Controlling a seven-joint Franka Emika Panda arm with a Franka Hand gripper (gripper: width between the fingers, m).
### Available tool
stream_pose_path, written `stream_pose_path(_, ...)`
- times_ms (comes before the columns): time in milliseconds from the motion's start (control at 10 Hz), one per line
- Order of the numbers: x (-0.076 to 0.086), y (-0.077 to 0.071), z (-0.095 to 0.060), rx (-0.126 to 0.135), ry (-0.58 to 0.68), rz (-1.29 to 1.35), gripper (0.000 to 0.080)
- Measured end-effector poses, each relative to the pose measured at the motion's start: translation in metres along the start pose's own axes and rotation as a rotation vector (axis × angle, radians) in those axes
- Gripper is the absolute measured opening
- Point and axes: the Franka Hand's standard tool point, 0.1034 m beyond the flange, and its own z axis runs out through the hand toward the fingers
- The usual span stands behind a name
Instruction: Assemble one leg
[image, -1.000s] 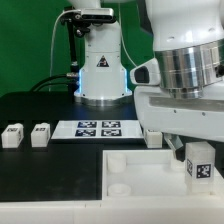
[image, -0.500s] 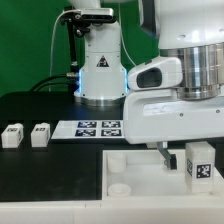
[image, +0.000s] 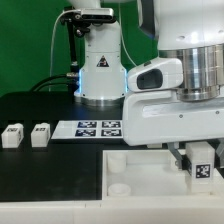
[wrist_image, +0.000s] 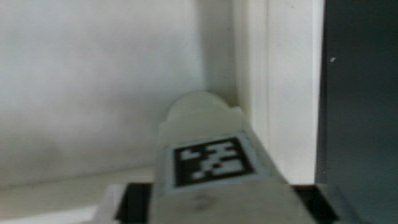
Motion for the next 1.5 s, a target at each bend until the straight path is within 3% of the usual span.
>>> stream_pose_path(500, 0.0024, 0.0006, 0.0009, -0.001, -0.012, 0.722, 0.0288)
stream_pose_path(800, 0.0025, -0.0011, 0.0024, 0.054, -0.061, 1.254, 0.029)
stream_pose_path(1300, 0.0043, -0.0055, 0.0023, 0.085, -0.102, 1.778, 0.029)
stream_pose_path(1500, 0.0044, -0.006, 0.0023, 0.089, -0.11, 1.826, 0.0299)
